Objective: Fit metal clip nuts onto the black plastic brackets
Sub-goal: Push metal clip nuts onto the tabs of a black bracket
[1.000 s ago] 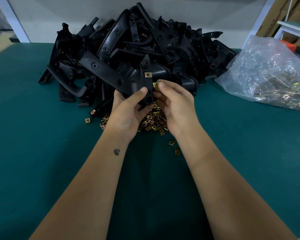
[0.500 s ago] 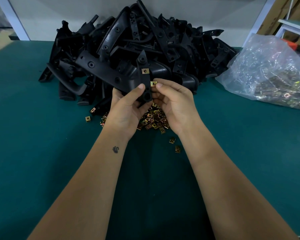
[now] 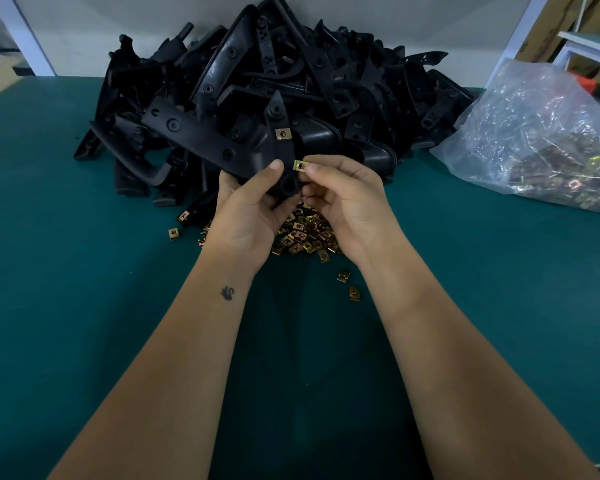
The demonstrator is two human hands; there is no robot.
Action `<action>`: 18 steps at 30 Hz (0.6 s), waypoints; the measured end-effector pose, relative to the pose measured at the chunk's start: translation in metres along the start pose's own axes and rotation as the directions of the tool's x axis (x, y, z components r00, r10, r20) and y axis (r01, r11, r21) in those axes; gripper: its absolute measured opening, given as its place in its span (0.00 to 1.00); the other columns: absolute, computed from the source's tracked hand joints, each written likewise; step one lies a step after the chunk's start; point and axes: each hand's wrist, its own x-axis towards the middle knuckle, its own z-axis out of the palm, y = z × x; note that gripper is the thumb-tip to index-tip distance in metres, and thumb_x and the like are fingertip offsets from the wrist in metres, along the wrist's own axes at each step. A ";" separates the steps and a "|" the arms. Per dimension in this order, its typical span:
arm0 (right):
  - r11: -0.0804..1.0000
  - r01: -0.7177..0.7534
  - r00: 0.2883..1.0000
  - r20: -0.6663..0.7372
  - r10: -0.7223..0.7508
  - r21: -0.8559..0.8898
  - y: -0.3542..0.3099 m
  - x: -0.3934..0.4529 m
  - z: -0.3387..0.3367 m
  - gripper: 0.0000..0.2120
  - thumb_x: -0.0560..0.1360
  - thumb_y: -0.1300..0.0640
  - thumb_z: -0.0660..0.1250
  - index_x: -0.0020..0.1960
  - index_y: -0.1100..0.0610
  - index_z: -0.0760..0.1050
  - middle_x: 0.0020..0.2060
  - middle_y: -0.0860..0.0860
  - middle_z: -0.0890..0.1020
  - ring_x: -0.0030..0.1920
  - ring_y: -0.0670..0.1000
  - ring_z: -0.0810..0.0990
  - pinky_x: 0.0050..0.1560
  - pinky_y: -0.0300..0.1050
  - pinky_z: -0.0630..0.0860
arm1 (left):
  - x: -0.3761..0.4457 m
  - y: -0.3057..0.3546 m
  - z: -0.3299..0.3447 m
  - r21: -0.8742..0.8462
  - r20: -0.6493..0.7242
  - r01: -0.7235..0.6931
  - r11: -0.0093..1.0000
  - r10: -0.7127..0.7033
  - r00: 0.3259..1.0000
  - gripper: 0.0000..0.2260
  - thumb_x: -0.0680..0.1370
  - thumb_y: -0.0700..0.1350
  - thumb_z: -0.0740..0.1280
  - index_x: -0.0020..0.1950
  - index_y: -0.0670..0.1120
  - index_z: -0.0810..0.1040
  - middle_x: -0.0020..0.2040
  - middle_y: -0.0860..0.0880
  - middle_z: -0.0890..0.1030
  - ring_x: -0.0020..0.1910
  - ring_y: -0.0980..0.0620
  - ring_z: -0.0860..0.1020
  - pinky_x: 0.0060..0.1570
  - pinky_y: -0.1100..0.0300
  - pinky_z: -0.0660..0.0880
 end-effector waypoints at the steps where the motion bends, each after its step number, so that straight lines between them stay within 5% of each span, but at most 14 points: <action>1: 1.000 0.000 1.000 -0.003 0.000 -0.010 0.000 0.000 0.000 0.06 0.75 0.67 0.68 0.45 0.58 0.82 0.35 0.51 0.83 0.35 0.46 0.80 0.38 0.38 0.77 | 0.000 0.000 0.000 0.001 -0.001 0.000 1.000 0.000 1.000 0.15 0.78 0.36 0.67 0.62 0.46 0.69 0.53 0.47 0.83 0.49 0.50 0.83 0.46 0.56 0.80; 18: 0.992 0.087 0.996 -0.023 -0.089 -0.095 0.002 0.001 0.002 0.08 0.73 0.70 0.68 0.45 0.58 0.80 0.38 0.52 0.82 0.39 0.47 0.80 0.48 0.45 0.77 | -0.001 0.000 0.002 0.002 -0.025 0.000 1.000 0.000 1.000 0.14 0.78 0.36 0.66 0.61 0.46 0.69 0.53 0.47 0.82 0.47 0.52 0.83 0.44 0.58 0.79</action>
